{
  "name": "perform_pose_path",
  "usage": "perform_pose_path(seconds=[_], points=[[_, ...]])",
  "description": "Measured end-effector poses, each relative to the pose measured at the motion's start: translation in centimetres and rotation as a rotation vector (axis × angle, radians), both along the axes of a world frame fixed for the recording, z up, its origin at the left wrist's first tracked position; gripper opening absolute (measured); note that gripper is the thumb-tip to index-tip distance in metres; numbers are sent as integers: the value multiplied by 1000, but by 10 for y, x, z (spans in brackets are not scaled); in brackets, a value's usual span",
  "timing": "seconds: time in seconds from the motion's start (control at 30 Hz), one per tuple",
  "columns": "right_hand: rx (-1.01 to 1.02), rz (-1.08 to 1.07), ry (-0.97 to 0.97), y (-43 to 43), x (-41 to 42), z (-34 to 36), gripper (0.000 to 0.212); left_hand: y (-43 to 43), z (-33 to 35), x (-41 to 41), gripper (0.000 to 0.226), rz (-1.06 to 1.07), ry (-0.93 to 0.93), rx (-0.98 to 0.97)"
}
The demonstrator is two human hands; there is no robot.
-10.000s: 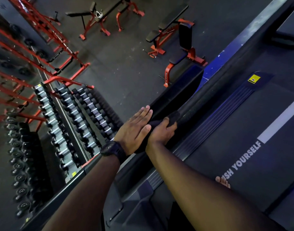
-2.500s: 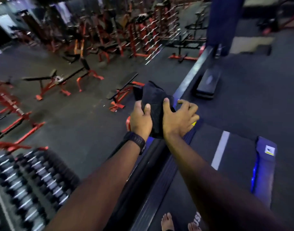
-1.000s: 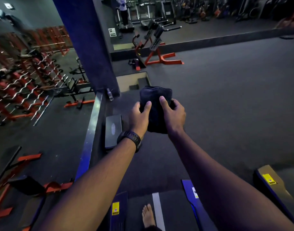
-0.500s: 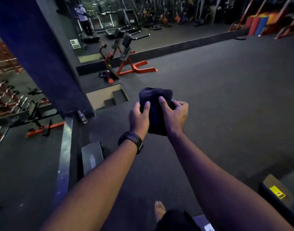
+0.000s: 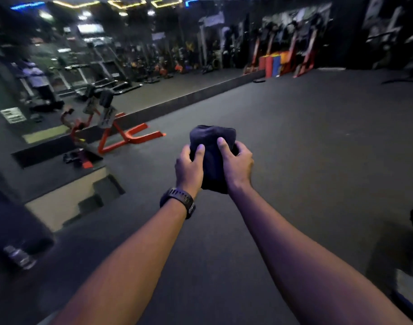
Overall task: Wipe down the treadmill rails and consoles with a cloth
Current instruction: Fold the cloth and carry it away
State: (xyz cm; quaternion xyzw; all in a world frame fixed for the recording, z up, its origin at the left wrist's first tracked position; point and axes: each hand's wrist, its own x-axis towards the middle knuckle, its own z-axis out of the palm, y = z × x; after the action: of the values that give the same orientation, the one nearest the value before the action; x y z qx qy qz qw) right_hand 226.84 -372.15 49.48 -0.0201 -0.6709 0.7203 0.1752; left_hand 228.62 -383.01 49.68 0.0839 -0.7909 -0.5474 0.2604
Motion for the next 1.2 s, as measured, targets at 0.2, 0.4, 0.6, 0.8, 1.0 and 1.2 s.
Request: perform_pose_path(seconds=[0.2,0.4,0.6,0.8,1.0,1.2], points=[[55,-161,-35,30,-128,4,33,24,4,-141,22,-194,4,34],[35,-330,7,56,-259,0,31,56,0,-287,29,-408,20,124],[-7,-534,2,93,-418,18,31,97,20,-475,52,-659,-40,108],[-2,-723,0,167,-530,12,32,178,15,-609,38,-849,-56,121],[5,-857,21,276,-645,-1,33,294,6,-733,35,-972,-10,117],[1,-971,27,404,-752,18,33,430,26,-844,32,-1088,-23,157]])
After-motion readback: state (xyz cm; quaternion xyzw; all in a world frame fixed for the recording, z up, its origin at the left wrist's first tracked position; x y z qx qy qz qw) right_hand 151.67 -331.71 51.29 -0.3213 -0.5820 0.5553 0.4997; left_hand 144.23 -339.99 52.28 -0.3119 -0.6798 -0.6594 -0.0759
